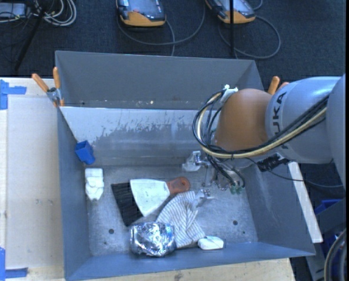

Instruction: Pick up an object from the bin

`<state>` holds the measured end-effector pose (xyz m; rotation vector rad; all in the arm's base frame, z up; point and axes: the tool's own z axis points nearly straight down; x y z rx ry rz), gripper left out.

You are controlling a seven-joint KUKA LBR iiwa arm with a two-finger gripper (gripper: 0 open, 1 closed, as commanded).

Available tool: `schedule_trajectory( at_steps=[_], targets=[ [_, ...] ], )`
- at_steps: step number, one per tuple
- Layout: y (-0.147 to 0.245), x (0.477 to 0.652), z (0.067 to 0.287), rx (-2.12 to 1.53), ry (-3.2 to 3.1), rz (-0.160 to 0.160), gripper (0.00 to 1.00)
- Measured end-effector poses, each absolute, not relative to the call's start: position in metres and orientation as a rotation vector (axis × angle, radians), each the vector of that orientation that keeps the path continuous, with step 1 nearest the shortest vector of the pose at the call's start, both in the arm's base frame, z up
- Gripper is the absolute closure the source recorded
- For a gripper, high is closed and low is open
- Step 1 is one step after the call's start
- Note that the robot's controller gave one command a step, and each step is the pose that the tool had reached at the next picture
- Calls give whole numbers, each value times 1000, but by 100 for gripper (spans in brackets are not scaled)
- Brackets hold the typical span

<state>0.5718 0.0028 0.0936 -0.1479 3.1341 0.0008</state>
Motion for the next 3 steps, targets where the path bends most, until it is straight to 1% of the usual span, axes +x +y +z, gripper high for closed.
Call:
schedule_trajectory(
  at_steps=[1,2,3],
  targets=[
    [2,574,83,-172,3138,2,100],
    [2,574,83,-173,3138,2,100],
    [6,578,110,-239,3135,1,100]
  ],
)
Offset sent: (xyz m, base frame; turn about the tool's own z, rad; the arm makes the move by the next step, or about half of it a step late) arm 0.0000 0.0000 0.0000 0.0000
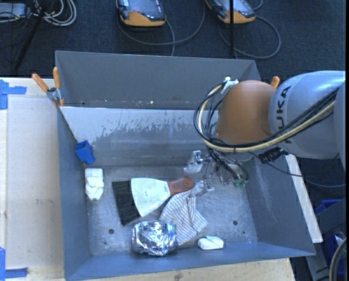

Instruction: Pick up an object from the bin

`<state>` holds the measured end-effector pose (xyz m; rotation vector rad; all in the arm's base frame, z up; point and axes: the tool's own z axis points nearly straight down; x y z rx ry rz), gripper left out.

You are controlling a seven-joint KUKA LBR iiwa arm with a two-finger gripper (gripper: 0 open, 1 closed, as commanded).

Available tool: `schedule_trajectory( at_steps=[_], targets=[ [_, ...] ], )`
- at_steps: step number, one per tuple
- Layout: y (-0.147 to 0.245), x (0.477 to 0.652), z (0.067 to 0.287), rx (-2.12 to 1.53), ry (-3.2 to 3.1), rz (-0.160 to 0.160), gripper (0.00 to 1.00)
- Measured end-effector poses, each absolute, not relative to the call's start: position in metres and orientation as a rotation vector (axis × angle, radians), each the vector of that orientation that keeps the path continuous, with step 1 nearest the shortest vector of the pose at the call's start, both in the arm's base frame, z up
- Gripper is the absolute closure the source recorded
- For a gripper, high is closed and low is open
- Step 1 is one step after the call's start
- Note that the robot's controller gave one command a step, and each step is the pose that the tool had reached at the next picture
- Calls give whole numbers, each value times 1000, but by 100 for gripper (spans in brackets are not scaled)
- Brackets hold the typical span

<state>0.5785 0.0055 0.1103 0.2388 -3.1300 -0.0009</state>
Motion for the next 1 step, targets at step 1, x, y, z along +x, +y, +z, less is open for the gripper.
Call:
schedule_trajectory(
  at_steps=[1],
  targets=[
    [4,566,170,187,-3129,-3,100]
  ],
)
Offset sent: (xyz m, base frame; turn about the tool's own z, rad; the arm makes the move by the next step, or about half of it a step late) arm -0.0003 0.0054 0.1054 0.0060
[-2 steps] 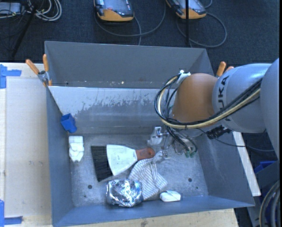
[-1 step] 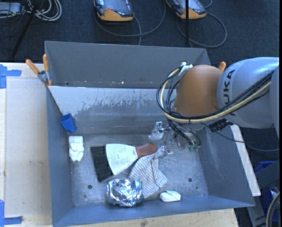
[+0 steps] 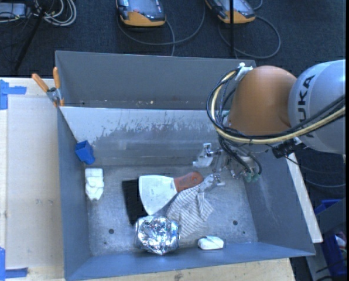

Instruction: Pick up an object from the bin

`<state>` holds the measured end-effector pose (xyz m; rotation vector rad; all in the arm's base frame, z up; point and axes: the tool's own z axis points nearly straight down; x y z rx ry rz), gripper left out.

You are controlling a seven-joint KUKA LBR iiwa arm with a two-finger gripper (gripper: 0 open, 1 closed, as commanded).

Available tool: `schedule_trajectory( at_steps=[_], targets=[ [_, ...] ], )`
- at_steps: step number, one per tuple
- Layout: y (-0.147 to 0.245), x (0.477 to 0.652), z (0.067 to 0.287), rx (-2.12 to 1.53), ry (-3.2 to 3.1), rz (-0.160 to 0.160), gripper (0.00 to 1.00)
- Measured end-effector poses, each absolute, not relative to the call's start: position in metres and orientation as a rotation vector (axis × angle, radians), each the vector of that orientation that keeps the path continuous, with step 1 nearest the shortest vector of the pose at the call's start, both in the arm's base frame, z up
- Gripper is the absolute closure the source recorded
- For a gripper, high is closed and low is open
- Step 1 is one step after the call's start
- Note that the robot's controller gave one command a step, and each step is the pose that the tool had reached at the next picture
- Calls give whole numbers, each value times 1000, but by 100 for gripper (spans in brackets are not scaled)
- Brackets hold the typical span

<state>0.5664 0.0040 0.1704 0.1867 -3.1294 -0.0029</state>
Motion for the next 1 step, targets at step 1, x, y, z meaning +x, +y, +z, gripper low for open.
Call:
schedule_trajectory(
  at_steps=[1],
  targets=[
    [10,577,212,226,-3133,0,100]
  ],
)
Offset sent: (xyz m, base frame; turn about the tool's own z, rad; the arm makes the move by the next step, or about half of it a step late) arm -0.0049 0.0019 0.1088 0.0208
